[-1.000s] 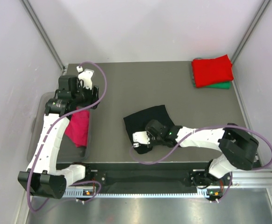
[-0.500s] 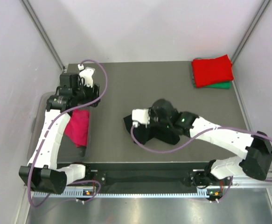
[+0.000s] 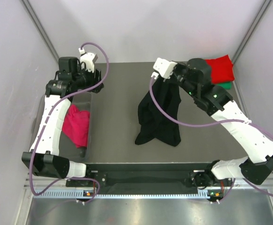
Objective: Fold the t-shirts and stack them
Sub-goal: Flatten the tshirt out
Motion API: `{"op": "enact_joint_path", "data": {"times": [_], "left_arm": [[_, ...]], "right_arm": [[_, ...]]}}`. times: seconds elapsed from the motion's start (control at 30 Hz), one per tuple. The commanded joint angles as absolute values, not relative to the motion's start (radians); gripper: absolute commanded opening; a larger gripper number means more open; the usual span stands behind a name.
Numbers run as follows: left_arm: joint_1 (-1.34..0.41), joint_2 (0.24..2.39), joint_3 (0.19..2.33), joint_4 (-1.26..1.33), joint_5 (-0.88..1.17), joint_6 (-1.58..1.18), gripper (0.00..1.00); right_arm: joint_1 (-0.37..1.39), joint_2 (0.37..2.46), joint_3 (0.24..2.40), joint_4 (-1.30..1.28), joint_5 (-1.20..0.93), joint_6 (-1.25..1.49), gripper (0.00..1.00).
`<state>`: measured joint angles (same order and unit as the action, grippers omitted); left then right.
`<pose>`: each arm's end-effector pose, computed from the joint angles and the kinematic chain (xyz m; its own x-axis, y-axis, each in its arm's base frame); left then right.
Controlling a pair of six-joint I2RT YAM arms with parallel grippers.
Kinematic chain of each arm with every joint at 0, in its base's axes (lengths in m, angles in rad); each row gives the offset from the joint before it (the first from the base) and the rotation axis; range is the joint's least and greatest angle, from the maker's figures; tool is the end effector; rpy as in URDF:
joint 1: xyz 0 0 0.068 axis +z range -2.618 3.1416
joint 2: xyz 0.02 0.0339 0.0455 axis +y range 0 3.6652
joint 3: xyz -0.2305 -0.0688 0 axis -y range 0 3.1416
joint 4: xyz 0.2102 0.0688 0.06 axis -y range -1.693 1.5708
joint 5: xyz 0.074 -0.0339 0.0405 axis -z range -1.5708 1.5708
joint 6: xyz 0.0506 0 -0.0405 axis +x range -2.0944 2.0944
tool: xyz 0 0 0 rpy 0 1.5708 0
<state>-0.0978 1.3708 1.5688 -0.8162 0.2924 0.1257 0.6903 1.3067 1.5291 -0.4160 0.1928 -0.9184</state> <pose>0.2656 -0.0407 0.3686 -0.5312 0.1727 -0.8294 0.3970 0.9156 -0.0636 0.2167 0.1663 0.4171 0.2914 -0.7709 -0.5665 -0.4093 0.4348 -0.8022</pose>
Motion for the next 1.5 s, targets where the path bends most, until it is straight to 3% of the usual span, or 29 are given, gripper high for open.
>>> {"op": "enact_joint_path", "data": {"times": [0.0,0.43,0.57,0.77,0.87,0.93,1.07,1.47], "left_arm": [[-0.103,1.361,1.597,-0.819,0.371,0.123,0.59],[-0.121,1.48,1.609,-0.839,0.48,0.129,0.6],[-0.121,1.548,1.641,-0.857,0.459,0.176,0.59],[-0.181,1.572,1.654,-0.865,0.454,0.251,0.61],[-0.357,1.577,1.597,-0.868,0.336,0.342,0.61],[-0.489,1.582,1.551,-0.865,0.24,0.402,0.6],[-0.606,1.611,1.404,-0.818,0.177,0.443,0.59],[-0.655,1.752,1.255,-0.657,0.27,0.391,0.57]], "right_arm": [[0.666,1.288,1.575,-0.426,0.242,-1.023,0.0],[0.684,1.391,1.608,-0.647,0.452,-1.454,0.0],[0.675,1.393,1.569,-0.667,0.495,-1.476,0.0],[0.582,1.428,1.725,-0.682,0.39,-1.168,0.0],[0.456,1.448,1.854,-0.733,0.237,-0.898,0.0],[0.388,1.413,1.833,-0.721,0.144,-0.79,0.0],[0.38,1.301,1.613,-0.611,0.172,-0.747,0.0],[0.319,1.218,1.537,-0.641,0.146,-0.677,0.0]]}}
